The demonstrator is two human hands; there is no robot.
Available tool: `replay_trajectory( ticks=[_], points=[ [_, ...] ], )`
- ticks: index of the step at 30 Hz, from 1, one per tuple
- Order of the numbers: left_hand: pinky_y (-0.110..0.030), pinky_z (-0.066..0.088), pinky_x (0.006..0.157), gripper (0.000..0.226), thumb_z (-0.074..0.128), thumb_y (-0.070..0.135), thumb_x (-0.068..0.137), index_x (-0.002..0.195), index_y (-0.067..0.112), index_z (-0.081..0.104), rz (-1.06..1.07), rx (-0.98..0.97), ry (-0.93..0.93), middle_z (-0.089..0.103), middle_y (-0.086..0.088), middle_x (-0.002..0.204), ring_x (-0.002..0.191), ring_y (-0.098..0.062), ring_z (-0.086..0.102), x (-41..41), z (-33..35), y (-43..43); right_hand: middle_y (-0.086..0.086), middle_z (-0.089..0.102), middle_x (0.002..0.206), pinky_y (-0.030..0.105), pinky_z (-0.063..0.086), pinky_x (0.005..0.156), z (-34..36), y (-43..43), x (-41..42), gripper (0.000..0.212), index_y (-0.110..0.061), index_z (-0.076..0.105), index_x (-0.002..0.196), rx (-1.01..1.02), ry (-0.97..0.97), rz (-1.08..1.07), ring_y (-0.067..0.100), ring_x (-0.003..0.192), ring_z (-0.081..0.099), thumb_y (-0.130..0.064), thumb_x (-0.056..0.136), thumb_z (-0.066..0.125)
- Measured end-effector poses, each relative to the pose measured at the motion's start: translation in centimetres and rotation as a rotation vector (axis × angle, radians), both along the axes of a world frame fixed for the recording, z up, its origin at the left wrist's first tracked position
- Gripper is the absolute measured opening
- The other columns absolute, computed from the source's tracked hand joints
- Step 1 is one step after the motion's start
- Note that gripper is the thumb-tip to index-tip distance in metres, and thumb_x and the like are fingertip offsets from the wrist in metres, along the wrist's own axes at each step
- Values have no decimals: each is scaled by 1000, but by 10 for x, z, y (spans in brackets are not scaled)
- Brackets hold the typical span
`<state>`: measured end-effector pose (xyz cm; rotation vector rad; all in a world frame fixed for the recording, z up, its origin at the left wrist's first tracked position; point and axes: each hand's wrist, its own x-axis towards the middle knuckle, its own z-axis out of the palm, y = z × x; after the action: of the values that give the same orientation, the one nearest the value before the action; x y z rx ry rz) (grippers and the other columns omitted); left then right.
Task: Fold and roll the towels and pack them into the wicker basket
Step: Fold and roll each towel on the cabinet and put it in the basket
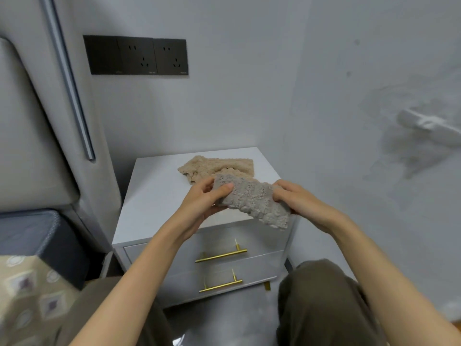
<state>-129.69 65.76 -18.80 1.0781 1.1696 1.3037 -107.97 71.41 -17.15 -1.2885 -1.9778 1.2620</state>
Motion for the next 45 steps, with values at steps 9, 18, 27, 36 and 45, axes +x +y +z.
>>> replay_trajectory(
  ticks=[9,18,27,36,45],
  points=[
    [-32,55,86,26,67,13,86,111,5,65,-253,101,130,69,-9,106,94,-17,67,89,37,-13,4,53,85,34,36,71,40,-60,86,39,-11,53,92,35,-131,-12,14,78,48,-42,68,50],
    [-28,55,87,30,73,18,82,111,11,68,-594,90,301,71,-7,107,101,-17,66,172,33,-36,22,54,129,51,40,106,3,-122,162,75,-7,47,130,-250,133,-91,35,118,55,-51,71,62],
    [-21,53,76,21,73,15,82,102,14,68,-872,89,394,70,2,96,89,-7,65,255,3,-62,19,63,106,38,52,84,-51,-190,230,44,-1,54,120,-589,603,-100,31,96,63,-26,83,54],
    [-26,57,81,29,76,24,79,106,17,68,-942,35,442,68,-4,109,97,-14,66,334,-31,-83,11,66,113,34,51,87,-85,-241,288,41,-17,54,126,-483,595,-471,22,99,64,-28,86,54],
    [-39,50,98,48,61,33,91,134,18,46,-785,-97,449,47,-5,134,119,-19,52,413,-100,-103,11,63,126,40,51,95,-154,-275,340,38,-17,47,134,-432,704,-794,26,114,62,-23,97,50]
  ],
)
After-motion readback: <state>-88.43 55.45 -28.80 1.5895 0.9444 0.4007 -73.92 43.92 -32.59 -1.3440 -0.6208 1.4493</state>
